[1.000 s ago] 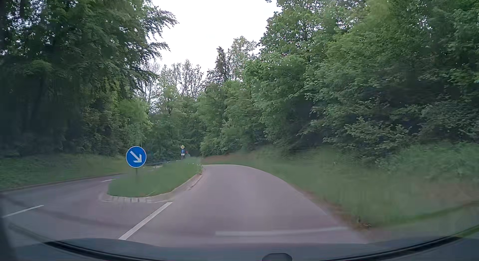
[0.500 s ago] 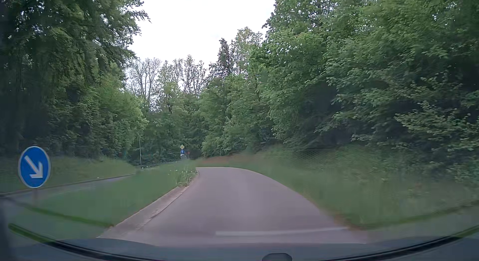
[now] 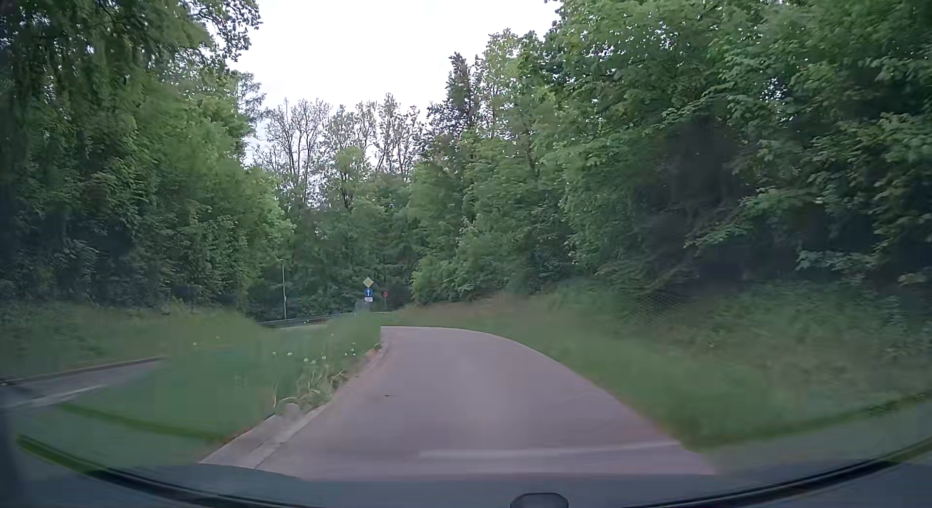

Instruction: Follow the waypoints while adhering to traffic rules and regulations

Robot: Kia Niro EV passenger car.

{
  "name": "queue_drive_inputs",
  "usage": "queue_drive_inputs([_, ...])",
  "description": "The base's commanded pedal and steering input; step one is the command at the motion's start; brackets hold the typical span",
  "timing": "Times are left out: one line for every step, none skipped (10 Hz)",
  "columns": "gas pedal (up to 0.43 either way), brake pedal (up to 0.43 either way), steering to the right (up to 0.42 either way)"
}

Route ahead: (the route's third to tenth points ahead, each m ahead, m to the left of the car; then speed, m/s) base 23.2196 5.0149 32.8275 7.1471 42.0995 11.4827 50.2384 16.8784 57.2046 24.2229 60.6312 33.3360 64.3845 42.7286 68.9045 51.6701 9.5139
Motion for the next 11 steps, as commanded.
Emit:
queue_drive_inputs([0.11,0.0,-0.047])
queue_drive_inputs([0.11,0.0,-0.046])
queue_drive_inputs([0.11,0.0,-0.046])
queue_drive_inputs([0.11,0.0,-0.044])
queue_drive_inputs([0.11,0.0,-0.038])
queue_drive_inputs([0.11,0.0,-0.033])
queue_drive_inputs([0.098,0.0,-0.03])
queue_drive_inputs([0.059,0.0,-0.029])
queue_drive_inputs([0.0,0.0,-0.029])
queue_drive_inputs([0.0,0.0,-0.033])
queue_drive_inputs([0.0,0.0,-0.04])
